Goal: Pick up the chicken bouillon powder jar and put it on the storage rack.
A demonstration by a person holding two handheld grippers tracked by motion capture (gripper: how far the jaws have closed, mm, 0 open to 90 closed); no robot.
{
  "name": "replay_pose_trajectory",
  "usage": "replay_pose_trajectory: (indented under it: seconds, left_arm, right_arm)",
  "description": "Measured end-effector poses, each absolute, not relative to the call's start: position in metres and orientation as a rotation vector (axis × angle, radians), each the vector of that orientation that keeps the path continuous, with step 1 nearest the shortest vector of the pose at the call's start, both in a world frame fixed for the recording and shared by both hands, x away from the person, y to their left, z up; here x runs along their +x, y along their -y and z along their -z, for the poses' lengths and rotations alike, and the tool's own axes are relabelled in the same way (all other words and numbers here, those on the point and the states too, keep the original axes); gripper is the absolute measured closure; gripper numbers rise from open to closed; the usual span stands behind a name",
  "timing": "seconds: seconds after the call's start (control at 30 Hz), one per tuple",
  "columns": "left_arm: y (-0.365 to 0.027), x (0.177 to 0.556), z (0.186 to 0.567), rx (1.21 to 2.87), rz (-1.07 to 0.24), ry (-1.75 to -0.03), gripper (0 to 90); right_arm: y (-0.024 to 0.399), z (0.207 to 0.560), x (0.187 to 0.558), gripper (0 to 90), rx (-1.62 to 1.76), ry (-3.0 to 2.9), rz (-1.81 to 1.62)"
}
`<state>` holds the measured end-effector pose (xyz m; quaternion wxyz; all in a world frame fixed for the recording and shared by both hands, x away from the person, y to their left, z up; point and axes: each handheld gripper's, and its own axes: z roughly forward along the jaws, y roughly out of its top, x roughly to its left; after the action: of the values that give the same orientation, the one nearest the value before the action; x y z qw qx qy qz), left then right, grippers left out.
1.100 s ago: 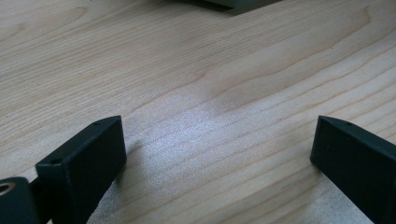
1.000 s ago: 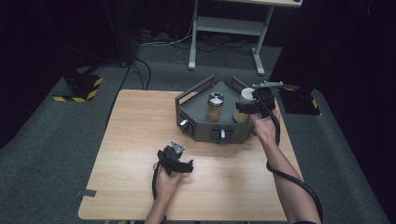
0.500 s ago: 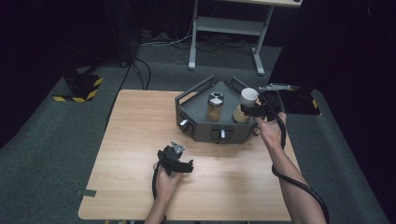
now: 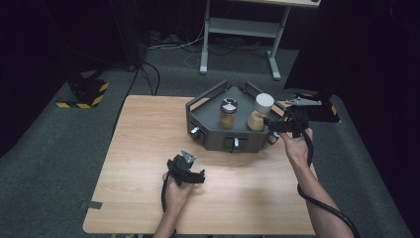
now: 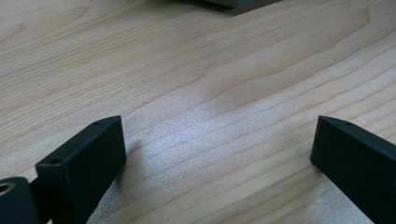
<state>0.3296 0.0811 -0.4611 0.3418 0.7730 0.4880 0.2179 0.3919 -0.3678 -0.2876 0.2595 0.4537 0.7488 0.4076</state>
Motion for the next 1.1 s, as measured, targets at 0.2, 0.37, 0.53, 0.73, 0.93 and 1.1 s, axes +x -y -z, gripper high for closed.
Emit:
replay_pose_trajectory:
  seconds: [0.2,0.37,0.53,0.73,0.93,1.1]
  left_arm:
    - [-0.081,0.330,0.461,2.010,-0.566,-1.268,3.3]
    - [-0.081,0.330,0.461,2.010,-0.566,-1.268,3.3]
    - [-0.081,0.330,0.461,2.009,-0.566,-1.268,3.3]
    - [-0.081,0.330,0.461,2.009,-0.566,-1.269,3.3]
    - [-0.081,0.330,0.461,2.008,-0.566,-1.270,3.3]
    - [-0.081,0.329,0.461,2.008,-0.566,-1.270,3.3]
  right_arm:
    - [0.380,0.293,0.379,7.9,1.214,-2.014,-1.119]
    - [0.387,0.301,0.371,8.0,1.208,-2.011,-1.124]
    - [0.392,0.308,0.366,8.0,1.208,-2.018,-1.125]
    - [0.397,0.315,0.359,8.1,1.193,-2.029,-1.135]
    - [0.401,0.328,0.355,9.5,1.191,-2.052,-1.144]
    - [0.404,0.340,0.351,9.5,1.206,-2.061,-1.137]
